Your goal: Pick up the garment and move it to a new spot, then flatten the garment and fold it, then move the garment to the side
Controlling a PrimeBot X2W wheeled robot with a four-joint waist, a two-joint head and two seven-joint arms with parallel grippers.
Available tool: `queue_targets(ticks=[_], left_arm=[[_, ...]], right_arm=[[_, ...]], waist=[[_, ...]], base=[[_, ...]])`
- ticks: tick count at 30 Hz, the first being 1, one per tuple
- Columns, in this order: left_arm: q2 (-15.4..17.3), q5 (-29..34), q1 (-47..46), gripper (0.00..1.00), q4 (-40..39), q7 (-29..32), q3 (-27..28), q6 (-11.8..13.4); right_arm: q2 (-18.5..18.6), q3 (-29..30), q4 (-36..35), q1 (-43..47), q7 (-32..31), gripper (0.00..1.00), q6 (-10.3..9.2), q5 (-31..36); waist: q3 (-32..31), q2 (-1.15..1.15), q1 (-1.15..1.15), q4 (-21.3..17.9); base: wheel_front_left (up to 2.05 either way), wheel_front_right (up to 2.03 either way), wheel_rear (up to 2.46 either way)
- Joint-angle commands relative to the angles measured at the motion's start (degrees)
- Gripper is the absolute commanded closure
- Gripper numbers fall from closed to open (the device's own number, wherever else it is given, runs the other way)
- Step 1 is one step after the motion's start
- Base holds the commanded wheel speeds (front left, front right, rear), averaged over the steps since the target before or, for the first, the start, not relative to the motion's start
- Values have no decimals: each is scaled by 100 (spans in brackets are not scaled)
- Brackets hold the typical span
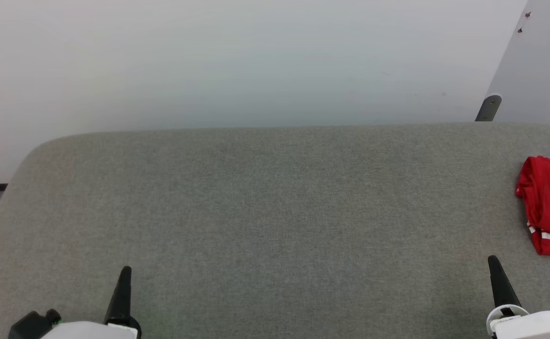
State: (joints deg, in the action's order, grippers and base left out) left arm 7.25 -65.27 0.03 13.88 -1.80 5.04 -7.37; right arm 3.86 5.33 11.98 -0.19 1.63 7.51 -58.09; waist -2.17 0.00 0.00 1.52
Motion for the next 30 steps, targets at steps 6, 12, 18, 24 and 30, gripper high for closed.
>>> queue_targets(ticks=[6, 12, 18, 24, 30], left_arm=[[-37, -374, -176, 100, -36, 111, 43, -11], [-84, -664, -240, 100, -30, 202, 58, -13], [-133, -942, -293, 100, -24, 291, 73, -14], [-179, -1209, -352, 100, -19, 375, 86, -14], [-226, -1457, -398, 100, -13, 450, 99, -15]], right_arm=[[-7, 42, -8, -187, -109, 100, -1, -502], [-19, 54, 17, -237, -203, 100, -2, -868], [-31, 64, 44, -297, -282, 100, -2, -1215], [-40, 74, 67, -355, -365, 100, -2, -1547], [-52, 82, 90, -405, -442, 100, -2, -1859]], waist=[[21, 0, 0, -14], [43, 0, 0, -28], [64, 0, 0, -41], [85, 0, 0, -55], [106, 0, 0, -68]], base=[[0, 0, 0], [0, 0, 0], [0, 0, 0], [0, 0, 0], [0, 0, 0]])
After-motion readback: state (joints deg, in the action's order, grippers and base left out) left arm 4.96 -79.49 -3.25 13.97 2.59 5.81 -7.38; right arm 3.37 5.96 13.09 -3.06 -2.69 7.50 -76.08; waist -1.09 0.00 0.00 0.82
